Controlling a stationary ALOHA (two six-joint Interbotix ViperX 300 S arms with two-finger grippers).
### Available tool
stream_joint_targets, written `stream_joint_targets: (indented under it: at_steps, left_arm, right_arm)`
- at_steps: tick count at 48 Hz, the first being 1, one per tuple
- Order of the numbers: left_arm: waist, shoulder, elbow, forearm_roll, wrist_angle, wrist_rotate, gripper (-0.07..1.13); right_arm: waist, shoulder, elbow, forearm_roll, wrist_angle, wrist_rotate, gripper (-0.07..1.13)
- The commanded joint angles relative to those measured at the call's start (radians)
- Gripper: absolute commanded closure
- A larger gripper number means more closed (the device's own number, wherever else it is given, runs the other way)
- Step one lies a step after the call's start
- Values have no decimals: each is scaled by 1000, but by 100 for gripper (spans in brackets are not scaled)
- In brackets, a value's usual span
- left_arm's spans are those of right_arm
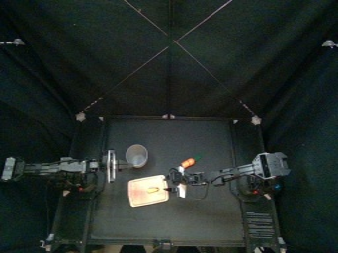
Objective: Pick the shrimp then place it on the pink plate
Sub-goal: Drop shrimp on the pink plate and return to neutral
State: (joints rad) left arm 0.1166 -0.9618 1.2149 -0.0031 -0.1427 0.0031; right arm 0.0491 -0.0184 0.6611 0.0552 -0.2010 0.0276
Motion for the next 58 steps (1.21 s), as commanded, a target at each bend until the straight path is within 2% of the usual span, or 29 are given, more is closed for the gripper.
stream_joint_targets:
  at_steps: [1,28,58]
  left_arm:
    - [3,3,-3,0,-29,0,98]
    - [2,3,6,0,-57,-2,98]
    - [2,3,17,0,-58,-3,98]
  right_arm:
    - [-2,-80,28,-6,-78,2,20]
    - [-25,-196,161,-11,-285,-2,20]
    - [-26,-186,163,-11,-290,5,20]
